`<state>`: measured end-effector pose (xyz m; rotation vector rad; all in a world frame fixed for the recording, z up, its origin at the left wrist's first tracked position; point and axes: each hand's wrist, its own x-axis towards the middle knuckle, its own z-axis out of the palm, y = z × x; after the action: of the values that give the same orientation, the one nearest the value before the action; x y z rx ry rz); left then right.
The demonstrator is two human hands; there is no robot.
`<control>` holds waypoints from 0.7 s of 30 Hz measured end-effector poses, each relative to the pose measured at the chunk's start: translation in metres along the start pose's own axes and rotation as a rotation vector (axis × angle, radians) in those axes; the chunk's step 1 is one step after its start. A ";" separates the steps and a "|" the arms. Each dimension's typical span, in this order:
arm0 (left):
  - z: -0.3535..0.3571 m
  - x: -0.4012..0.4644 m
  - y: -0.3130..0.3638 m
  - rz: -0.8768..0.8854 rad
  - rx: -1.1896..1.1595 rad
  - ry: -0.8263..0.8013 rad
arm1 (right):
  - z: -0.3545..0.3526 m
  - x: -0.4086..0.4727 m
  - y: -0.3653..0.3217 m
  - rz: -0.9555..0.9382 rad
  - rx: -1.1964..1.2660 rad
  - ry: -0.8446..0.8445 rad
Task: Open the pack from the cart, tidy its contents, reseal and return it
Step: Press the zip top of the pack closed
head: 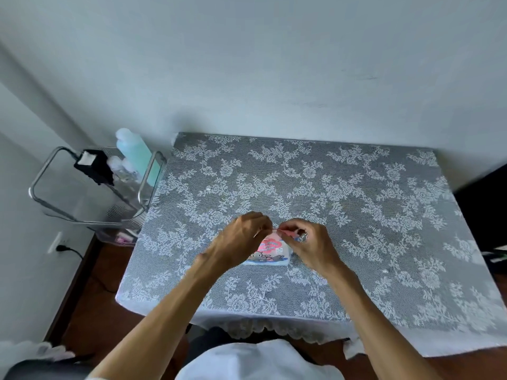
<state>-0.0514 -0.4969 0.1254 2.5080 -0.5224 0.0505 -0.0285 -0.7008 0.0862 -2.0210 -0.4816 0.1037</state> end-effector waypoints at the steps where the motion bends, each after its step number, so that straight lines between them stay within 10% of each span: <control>1: 0.000 0.000 0.001 -0.002 0.006 0.000 | -0.001 0.000 0.000 -0.003 0.008 -0.013; 21: -0.001 -0.007 -0.008 -0.024 -0.068 0.031 | -0.004 0.003 0.001 -0.053 0.036 -0.036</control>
<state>-0.0547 -0.4874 0.1209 2.4430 -0.4742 0.0613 -0.0246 -0.7029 0.0878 -1.9722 -0.5519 0.1152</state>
